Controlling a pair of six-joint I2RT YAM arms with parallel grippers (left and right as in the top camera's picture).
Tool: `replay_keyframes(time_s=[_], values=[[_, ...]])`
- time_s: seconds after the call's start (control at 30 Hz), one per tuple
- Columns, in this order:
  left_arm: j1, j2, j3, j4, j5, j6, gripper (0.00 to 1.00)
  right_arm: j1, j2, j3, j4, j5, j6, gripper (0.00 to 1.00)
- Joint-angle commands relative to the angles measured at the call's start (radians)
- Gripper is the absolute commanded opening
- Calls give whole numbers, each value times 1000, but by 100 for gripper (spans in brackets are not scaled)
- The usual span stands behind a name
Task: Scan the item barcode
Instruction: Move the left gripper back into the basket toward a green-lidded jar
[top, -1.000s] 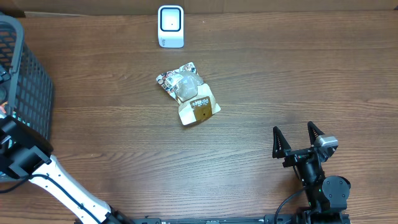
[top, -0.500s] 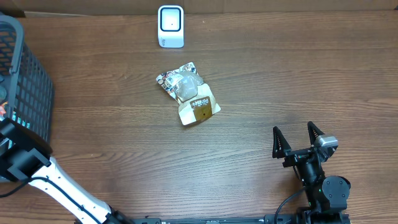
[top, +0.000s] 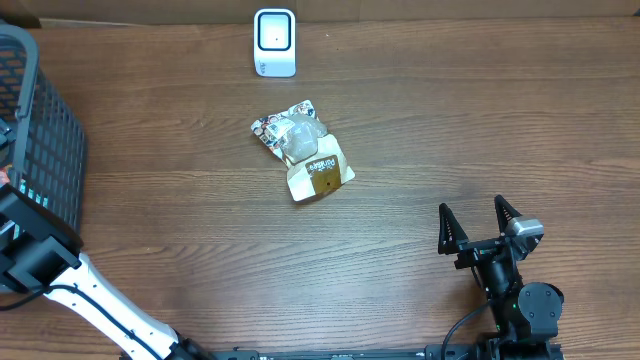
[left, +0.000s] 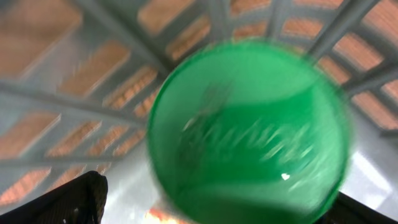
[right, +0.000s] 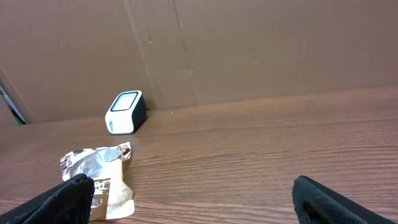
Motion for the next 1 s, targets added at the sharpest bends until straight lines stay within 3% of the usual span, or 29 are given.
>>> replay_keyframes(time_s=[0.0, 0.47, 0.53, 0.7, 0.97], values=[[11, -21, -2, 43, 33, 24, 100, -2, -11, -11, 4, 1, -1, 100], [14, 2, -49, 113, 108, 23, 98, -2, -11, -11, 4, 1, -1, 100], [14, 2, -49, 115, 105, 23, 93, -2, -11, -11, 4, 1, -1, 100], [14, 2, -48, 128, 105, 23, 69, -2, -11, -11, 4, 1, -1, 100], [11, -16, -28, 121, 106, 23, 59, -2, -11, -11, 4, 1, -1, 100]])
